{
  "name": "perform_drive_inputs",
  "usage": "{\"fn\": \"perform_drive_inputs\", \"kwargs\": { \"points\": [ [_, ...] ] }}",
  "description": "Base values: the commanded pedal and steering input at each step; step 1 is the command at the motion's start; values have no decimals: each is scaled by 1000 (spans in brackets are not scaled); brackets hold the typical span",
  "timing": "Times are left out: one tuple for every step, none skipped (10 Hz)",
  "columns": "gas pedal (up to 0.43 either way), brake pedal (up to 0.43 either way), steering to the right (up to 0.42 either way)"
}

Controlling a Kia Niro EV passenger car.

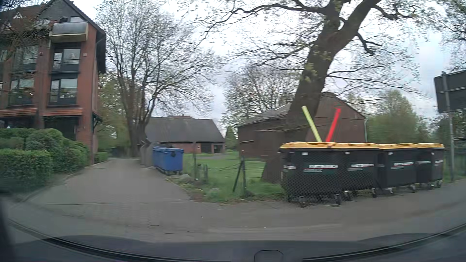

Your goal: Follow the waypoints while adhering to traffic rules and regulations

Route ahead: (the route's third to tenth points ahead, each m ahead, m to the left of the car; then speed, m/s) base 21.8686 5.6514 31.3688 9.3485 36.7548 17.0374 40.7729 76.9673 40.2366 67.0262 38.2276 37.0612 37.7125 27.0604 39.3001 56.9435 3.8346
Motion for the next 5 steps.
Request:
{"fn": "perform_drive_inputs", "kwargs": {
  "points": [
    [157, 0, -699],
    [138, 0, -645],
    [138, 0, -583],
    [138, 0, -540],
    [138, 0, -487]
  ]
}}
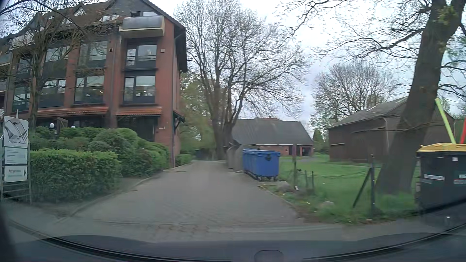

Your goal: Follow the waypoints while adhering to traffic rules and regulations

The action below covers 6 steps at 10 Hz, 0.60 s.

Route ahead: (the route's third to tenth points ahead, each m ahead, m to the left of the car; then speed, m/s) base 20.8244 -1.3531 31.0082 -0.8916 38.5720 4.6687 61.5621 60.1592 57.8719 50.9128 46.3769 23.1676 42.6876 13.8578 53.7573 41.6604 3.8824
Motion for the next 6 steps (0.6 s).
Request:
{"fn": "perform_drive_inputs", "kwargs": {
  "points": [
    [118, 0, -433],
    [98, 0, -378],
    [98, 0, -341],
    [98, 0, -295],
    [98, 0, -247],
    [98, 0, -195]
  ]
}}
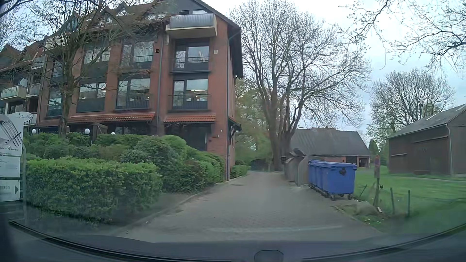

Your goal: Follow the waypoints while adhering to traffic rules and regulations

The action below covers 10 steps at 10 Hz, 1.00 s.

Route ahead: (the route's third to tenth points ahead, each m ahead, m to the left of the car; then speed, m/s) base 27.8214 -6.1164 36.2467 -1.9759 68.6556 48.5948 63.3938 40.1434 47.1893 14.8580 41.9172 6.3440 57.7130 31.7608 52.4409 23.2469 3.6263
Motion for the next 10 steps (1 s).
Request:
{"fn": "perform_drive_inputs", "kwargs": {
  "points": [
    [110, 0, -139],
    [110, 0, -101],
    [110, 0, -71],
    [110, 0, -33],
    [150, 0, 11],
    [157, 0, 46],
    [157, 0, 63],
    [87, 0, 59],
    [79, 0, 49],
    [79, 0, 51]
  ]
}}
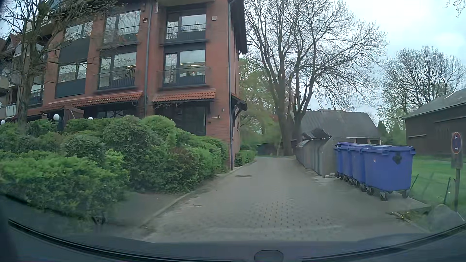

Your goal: Follow the waypoints while adhering to traffic rules and regulations

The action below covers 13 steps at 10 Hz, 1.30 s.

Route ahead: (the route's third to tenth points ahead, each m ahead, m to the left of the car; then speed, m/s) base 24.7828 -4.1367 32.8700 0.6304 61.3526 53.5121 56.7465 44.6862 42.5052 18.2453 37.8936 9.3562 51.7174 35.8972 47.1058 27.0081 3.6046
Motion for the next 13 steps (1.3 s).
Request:
{"fn": "perform_drive_inputs", "kwargs": {
  "points": [
    [98, 0, 62],
    [98, 0, 60],
    [98, 0, 49],
    [98, 0, 38],
    [118, 0, 34],
    [118, 0, 33],
    [118, 0, 33],
    [118, 0, 34],
    [118, 0, 36],
    [118, 0, 36],
    [118, 0, 35],
    [118, 0, 35],
    [110, 0, 36]
  ]
}}
